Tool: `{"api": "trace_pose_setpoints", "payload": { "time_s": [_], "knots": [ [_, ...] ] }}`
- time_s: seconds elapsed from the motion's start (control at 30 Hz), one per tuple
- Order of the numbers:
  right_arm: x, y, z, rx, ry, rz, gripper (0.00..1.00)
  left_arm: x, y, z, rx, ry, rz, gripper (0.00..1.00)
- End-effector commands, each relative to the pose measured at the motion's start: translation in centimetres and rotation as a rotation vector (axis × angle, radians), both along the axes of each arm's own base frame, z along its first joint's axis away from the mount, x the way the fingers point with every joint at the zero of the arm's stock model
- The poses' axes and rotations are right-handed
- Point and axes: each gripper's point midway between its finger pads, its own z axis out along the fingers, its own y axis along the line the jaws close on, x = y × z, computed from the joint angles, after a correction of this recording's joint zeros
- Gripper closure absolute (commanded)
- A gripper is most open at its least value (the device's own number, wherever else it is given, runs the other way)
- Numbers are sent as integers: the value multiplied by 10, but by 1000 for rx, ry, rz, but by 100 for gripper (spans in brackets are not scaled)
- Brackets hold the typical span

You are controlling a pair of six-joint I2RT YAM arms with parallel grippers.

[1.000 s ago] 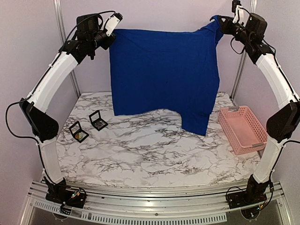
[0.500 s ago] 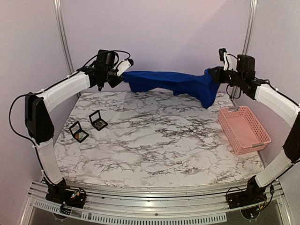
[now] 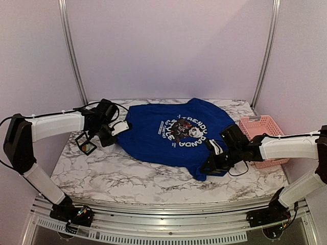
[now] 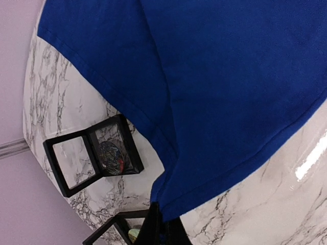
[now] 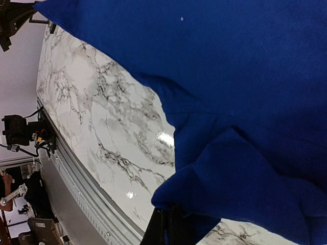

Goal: Pin the brooch onto the clothing

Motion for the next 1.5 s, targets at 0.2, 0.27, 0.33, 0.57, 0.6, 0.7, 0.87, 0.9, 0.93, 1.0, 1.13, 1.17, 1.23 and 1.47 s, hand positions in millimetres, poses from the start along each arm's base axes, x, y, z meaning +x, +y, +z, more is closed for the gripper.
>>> {"api": "trace_pose_setpoints", "payload": {
  "time_s": [0.2, 0.27, 0.33, 0.57, 0.6, 0.7, 0.87, 0.9, 0.93, 1.0, 1.13, 1.17, 1.23, 1.47],
  "knots": [
    [-127, -3, -19, -99, 436, 105, 100, -96, 12, -2, -65, 248, -86, 98],
    [-145, -4, -11, -104, 493, 145, 100, -106, 16, -2, -67, 268, -80, 98],
    [-154, -10, -6, -124, 532, 158, 99, -113, 19, -3, -66, 280, -77, 98],
    [-125, -33, 39, -269, 395, 67, 48, -146, 29, -14, -62, 378, -87, 98],
    [-111, -38, 48, -293, 345, 13, 46, -149, 30, -14, -67, 383, -86, 98],
    [-69, -55, 54, -370, 184, -154, 45, -158, 31, -19, -76, 412, -88, 98],
    [-20, -55, 9, -463, 94, -224, 58, -168, 38, -29, -52, 430, -86, 98],
    [-12, -52, 3, -468, 82, -226, 62, -168, 40, -30, -41, 425, -84, 98],
    [-8, -47, -5, -468, 79, -208, 66, -169, 42, -30, -37, 420, -83, 98],
    [-16, -27, -14, -389, 110, -117, 74, -170, 44, -30, -37, 412, -83, 98],
    [-74, 17, -9, -145, 158, 164, 84, -170, 45, -32, -40, 396, -73, 98],
    [-88, 18, -11, -137, 166, 201, 85, -168, 45, -33, -39, 390, -69, 98],
    [-111, 6, -25, -181, 230, 223, 90, -166, 44, -34, -44, 384, -67, 98],
    [-152, -36, -17, -253, 334, 170, 96, -158, 41, -30, -41, 372, -67, 98]
  ]
}}
